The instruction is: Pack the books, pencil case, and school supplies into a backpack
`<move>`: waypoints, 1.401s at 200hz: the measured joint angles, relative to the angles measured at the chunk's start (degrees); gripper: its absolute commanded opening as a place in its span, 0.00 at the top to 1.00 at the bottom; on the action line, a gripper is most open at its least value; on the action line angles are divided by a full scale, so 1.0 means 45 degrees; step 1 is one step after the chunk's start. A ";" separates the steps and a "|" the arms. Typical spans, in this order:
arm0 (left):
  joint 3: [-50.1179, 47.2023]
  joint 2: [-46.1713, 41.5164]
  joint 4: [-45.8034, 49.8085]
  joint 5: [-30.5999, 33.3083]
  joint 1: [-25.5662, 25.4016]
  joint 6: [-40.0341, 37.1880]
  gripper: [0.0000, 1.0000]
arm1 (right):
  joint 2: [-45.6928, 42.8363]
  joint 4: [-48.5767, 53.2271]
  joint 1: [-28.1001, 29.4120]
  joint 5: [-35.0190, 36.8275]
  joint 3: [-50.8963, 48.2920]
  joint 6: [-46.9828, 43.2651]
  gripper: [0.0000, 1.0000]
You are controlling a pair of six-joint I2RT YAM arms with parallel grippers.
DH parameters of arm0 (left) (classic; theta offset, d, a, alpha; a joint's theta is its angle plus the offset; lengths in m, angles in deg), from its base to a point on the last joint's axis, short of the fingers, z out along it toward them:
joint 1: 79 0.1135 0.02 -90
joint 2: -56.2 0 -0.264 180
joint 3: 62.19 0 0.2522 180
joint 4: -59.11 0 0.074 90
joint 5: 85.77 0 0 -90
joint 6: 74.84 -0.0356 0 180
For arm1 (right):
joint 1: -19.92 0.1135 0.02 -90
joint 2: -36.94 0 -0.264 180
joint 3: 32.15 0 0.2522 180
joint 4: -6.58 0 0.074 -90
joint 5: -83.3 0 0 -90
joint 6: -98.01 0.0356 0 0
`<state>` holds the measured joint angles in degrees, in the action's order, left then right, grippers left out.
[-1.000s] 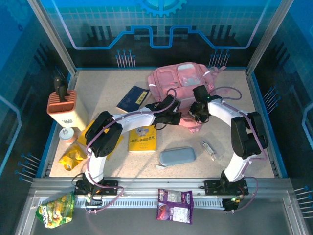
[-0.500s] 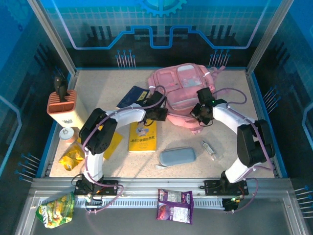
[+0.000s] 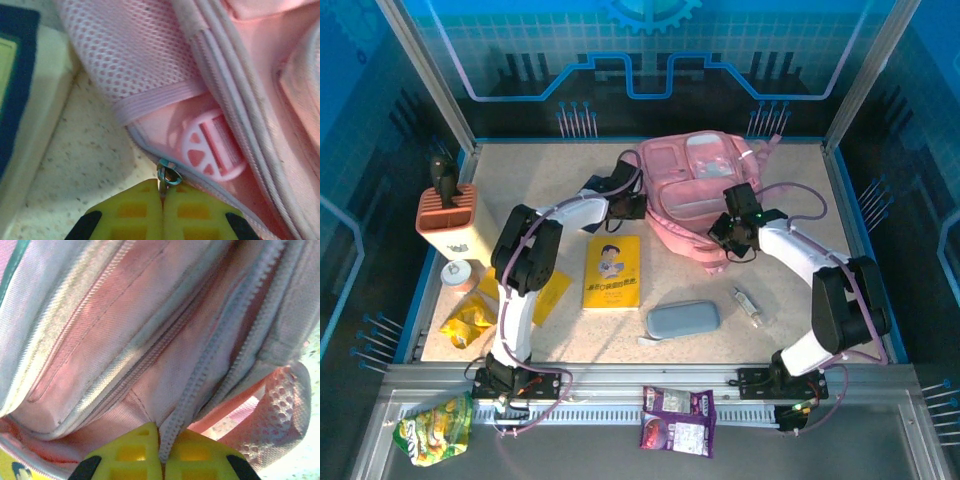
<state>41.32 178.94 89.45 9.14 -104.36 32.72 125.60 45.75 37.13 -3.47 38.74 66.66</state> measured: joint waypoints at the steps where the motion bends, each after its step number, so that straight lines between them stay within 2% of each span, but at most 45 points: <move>1: 0.0053 0.0024 0.0029 0.0005 0.0015 0.0000 1.00 | -0.0005 -0.0005 0.0015 0.0000 0.0000 0.0010 1.00; 53: 0.0821 0.0194 0.0563 0.0078 0.0233 -0.0248 1.00 | -0.0170 -0.0102 0.0505 0.0185 0.0000 0.0107 1.00; 58: 0.0821 0.0194 0.0563 0.0063 0.0238 -0.0248 0.95 | -0.0199 -0.0117 0.0515 0.0175 0.0000 0.0102 1.00; 69: 0.0777 0.0185 0.0525 -0.0068 0.0262 -0.0243 0.85 | -0.0277 -0.0151 0.0563 0.0175 0.0000 0.0053 0.86; 73: 0.0690 0.0146 0.0491 -0.0165 0.0272 -0.0262 0.80 | -0.0311 -0.0151 0.0578 0.0185 0.0000 0.0024 0.77; 81: 0.0403 0.0000 0.0393 -0.0345 0.0301 -0.0204 0.68 | -0.0442 -0.0146 0.0627 0.0175 -0.0015 -0.0199 0.64; 98: -0.0753 -0.0850 0.0170 -0.0777 0.0432 0.0000 0.59 | -0.1098 -0.0267 0.0850 0.0039 -0.0233 -0.0899 0.43; 108: -0.1783 -0.1739 0.0005 -0.1073 0.0500 0.0160 0.55 | -0.1807 -0.0578 0.1030 -0.0126 -0.0573 -0.1394 0.35; 132: -0.4396 -0.4653 -0.0423 -0.1729 0.0583 0.0733 0.48 | -0.3201 -0.1078 0.1287 -0.0816 -0.1205 -0.2633 0.27; 164: -0.7378 -0.8349 -0.0903 -0.2215 0.0578 0.1588 0.37 | -0.3381 -0.1287 0.1972 -0.2025 -0.1229 -0.4308 0.24; 189: -0.9301 -0.9918 -0.0782 -0.2244 0.0578 0.2234 0.27 | -0.2812 -0.1292 0.3444 -0.2633 -0.1229 -0.5168 0.21; 228: -1.0870 -1.0214 -0.0189 -0.2132 0.0602 0.2856 0.25 | -0.1350 -0.1831 0.5625 -0.3162 -0.1229 -0.5493 0.20; 280: -1.1429 -0.9549 -0.0515 -0.2055 0.0612 0.3565 0.25 | 0.0243 -0.2924 0.6261 -0.3206 -0.1229 -0.4682 0.24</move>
<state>-10.11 135.97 87.14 -0.11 -101.61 48.76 126.69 32.59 65.30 -17.90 33.21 45.59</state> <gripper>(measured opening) 0.750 0.773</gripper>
